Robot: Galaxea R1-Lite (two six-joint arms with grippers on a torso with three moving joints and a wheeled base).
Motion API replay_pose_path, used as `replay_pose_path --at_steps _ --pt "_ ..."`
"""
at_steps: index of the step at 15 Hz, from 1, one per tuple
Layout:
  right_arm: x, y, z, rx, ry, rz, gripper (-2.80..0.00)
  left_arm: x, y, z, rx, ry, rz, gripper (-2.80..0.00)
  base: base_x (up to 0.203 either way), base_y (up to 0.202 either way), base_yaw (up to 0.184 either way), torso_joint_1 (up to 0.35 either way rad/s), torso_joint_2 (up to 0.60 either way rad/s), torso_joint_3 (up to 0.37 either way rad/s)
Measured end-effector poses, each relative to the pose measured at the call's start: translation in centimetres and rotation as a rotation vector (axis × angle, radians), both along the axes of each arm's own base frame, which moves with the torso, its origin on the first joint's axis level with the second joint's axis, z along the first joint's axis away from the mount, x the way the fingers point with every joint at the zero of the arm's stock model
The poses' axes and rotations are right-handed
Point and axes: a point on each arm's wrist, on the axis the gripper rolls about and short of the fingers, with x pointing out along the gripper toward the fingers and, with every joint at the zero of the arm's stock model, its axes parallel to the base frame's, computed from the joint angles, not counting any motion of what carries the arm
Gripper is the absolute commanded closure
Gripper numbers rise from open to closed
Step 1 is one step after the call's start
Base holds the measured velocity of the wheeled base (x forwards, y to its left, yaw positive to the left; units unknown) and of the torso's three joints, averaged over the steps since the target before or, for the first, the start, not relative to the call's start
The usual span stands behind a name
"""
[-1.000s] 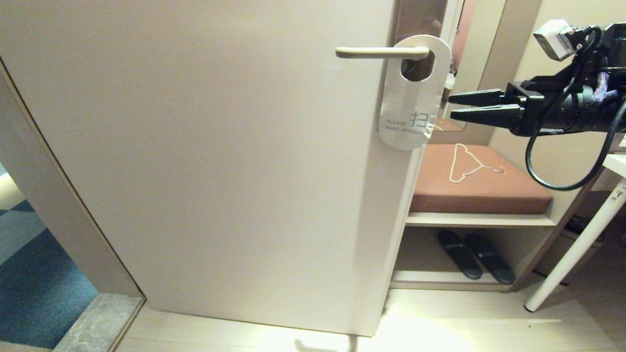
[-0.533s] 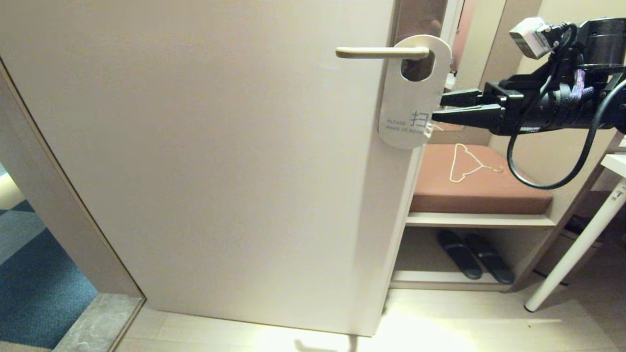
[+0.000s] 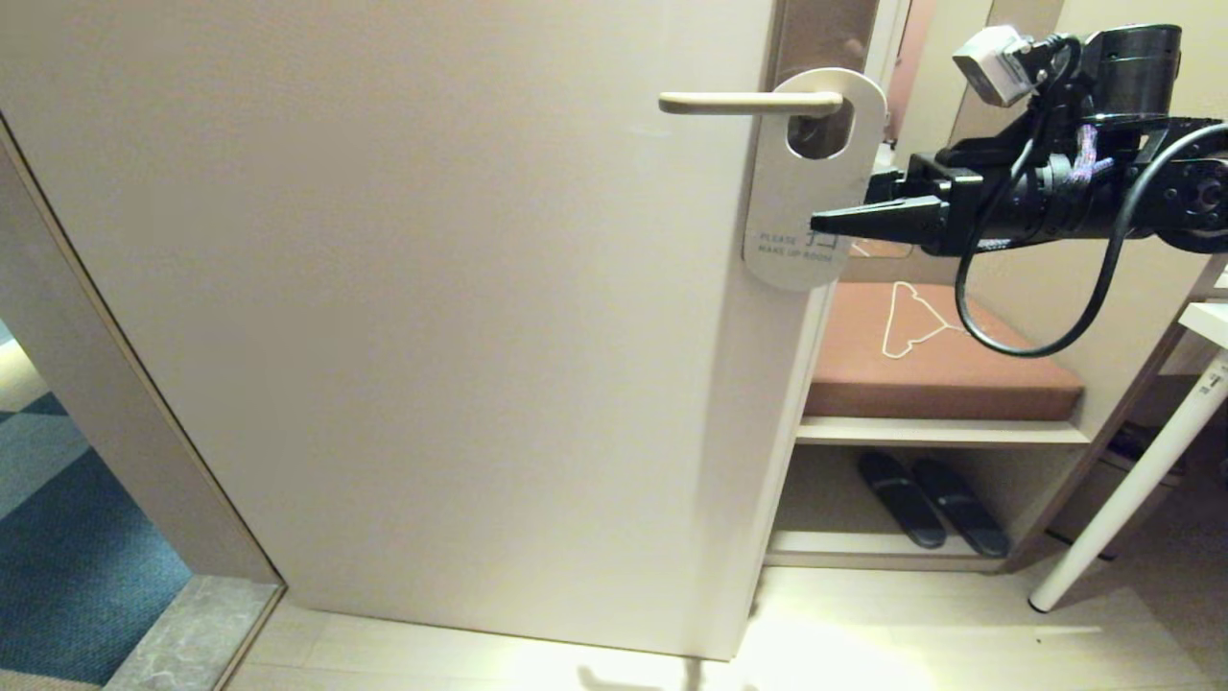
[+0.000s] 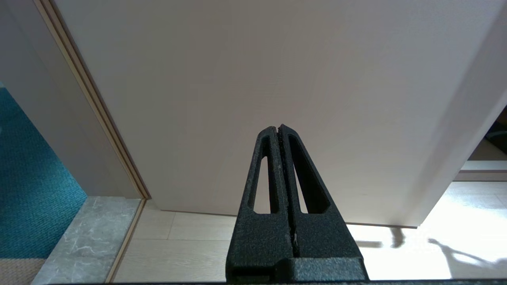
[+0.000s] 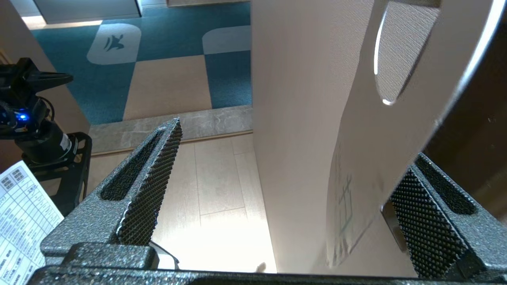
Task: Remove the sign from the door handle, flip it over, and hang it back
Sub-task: Take down the sign
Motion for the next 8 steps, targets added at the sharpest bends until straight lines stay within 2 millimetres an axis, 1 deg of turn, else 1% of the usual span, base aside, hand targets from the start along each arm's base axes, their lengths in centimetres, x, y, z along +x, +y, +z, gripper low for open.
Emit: replay_pose_path --at_steps 3,8 --pt "0.48 0.75 -0.14 0.000 -0.004 0.018 -2.80 0.00 0.00 0.00 0.000 0.000 0.000 0.00 0.000 0.000 0.000 0.000 0.00 0.000" --pt "1.12 1.06 -0.76 -0.001 0.003 0.025 -2.80 0.00 0.00 0.00 0.000 0.000 0.000 0.00 0.000 0.000 0.000 0.000 0.00 0.000"
